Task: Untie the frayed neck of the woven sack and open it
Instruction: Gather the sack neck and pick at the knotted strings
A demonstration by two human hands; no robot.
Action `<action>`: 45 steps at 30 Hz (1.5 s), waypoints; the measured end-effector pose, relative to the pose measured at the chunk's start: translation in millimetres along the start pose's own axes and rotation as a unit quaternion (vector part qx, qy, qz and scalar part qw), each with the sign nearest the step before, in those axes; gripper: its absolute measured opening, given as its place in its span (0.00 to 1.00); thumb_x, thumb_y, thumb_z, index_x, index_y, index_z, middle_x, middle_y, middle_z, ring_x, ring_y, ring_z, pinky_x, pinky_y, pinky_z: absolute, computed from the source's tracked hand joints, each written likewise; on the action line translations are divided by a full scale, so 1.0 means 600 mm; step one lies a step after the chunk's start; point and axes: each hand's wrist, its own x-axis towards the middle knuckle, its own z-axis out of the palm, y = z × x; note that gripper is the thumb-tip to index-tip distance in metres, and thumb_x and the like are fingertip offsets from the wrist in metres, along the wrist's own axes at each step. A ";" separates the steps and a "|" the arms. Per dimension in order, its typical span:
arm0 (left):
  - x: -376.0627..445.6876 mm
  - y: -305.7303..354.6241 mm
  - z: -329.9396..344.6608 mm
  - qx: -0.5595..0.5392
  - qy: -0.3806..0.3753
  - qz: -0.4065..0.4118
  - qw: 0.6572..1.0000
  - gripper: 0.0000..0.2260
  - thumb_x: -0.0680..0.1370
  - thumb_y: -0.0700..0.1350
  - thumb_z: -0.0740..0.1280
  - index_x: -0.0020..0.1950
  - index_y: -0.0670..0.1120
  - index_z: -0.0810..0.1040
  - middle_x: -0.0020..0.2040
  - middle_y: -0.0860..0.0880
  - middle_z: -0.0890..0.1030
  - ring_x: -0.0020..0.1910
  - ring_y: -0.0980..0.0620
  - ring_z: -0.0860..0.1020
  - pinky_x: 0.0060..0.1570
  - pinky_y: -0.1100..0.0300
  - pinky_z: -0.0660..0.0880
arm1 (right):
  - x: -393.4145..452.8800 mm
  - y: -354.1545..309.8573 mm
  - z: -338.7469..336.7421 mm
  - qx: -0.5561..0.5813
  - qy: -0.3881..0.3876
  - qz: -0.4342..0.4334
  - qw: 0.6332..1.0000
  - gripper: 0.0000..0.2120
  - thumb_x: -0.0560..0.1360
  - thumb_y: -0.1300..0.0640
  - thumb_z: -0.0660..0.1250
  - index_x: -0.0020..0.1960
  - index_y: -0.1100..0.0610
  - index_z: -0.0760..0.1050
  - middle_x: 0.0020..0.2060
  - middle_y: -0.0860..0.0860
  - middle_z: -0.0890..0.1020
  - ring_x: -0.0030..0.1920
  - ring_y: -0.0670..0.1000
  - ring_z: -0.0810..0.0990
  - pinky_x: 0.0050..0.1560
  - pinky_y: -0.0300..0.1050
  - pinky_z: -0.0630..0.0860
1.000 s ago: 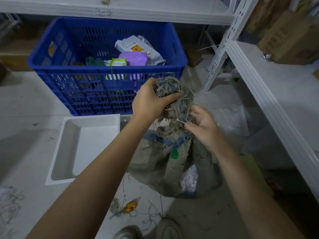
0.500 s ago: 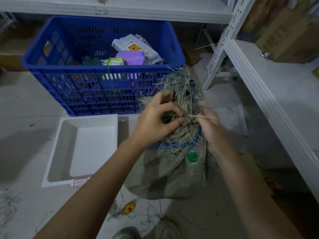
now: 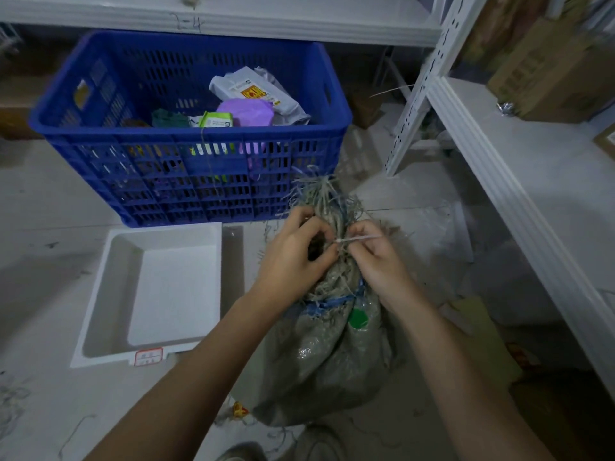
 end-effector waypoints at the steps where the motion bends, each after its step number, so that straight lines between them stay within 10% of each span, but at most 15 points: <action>1: 0.000 -0.003 -0.001 -0.011 0.003 0.004 1.000 0.06 0.74 0.42 0.69 0.47 0.41 0.76 0.50 0.52 0.67 0.44 0.61 0.68 0.43 0.67 0.68 | -0.001 0.001 0.001 0.003 -0.010 -0.017 1.000 0.12 0.77 0.66 0.60 0.41 0.50 0.70 0.36 0.55 0.74 0.38 0.52 0.71 0.39 0.44 0.67; 6: 0.013 -0.008 -0.020 -0.034 -0.008 -0.023 0.999 0.05 0.75 0.42 0.68 0.44 0.47 0.71 0.49 0.51 0.67 0.41 0.63 0.68 0.43 0.76 0.65 | -0.031 -0.003 -0.011 -0.085 0.137 -0.167 0.973 0.13 0.73 0.55 0.69 0.51 0.41 0.71 0.52 0.38 0.75 0.57 0.40 0.74 0.60 0.33 0.69; 8: 0.015 -0.001 -0.024 -0.004 -0.029 -0.024 0.999 0.04 0.76 0.43 0.68 0.45 0.45 0.73 0.49 0.51 0.68 0.44 0.57 0.70 0.45 0.68 0.68 | -0.047 -0.020 -0.020 -0.191 0.220 -0.288 0.912 0.11 0.71 0.56 0.70 0.52 0.48 0.75 0.53 0.44 0.76 0.56 0.45 0.73 0.59 0.36 0.69; 12: 0.018 0.017 -0.019 0.045 -0.058 0.010 0.997 0.07 0.75 0.40 0.66 0.51 0.39 0.77 0.51 0.44 0.72 0.46 0.44 0.75 0.46 0.49 0.75 | -0.041 -0.047 -0.015 -0.444 0.146 -0.422 0.777 0.10 0.69 0.59 0.70 0.50 0.54 0.83 0.49 0.51 0.83 0.52 0.50 0.74 0.51 0.43 0.66; 22: 0.024 0.016 -0.030 0.060 -0.041 0.001 0.997 0.05 0.74 0.42 0.69 0.45 0.40 0.79 0.48 0.46 0.76 0.45 0.44 0.77 0.44 0.48 0.75 | -0.013 -0.045 -0.023 -0.439 0.034 -0.353 0.826 0.06 0.73 0.60 0.67 0.43 0.60 0.81 0.40 0.54 0.80 0.36 0.54 0.78 0.34 0.43 0.74; 37: 0.019 0.001 -0.039 0.101 -0.034 0.057 0.993 0.09 0.69 0.46 0.68 0.40 0.41 0.81 0.45 0.45 0.81 0.40 0.42 0.79 0.36 0.46 0.77 | 0.025 -0.073 -0.035 -0.518 -0.129 -0.456 0.712 0.12 0.72 0.56 0.59 0.38 0.60 0.78 0.37 0.55 0.80 0.35 0.56 0.80 0.26 0.46 0.75; 45: 0.017 -0.011 -0.051 -0.078 -0.072 0.009 0.994 0.04 0.72 0.39 0.71 0.40 0.40 0.78 0.42 0.48 0.76 0.44 0.51 0.75 0.47 0.58 0.72 | 0.013 -0.043 -0.049 -0.381 -0.078 -0.431 0.814 0.06 0.75 0.63 0.65 0.42 0.65 0.76 0.41 0.57 0.78 0.38 0.54 0.78 0.37 0.50 0.76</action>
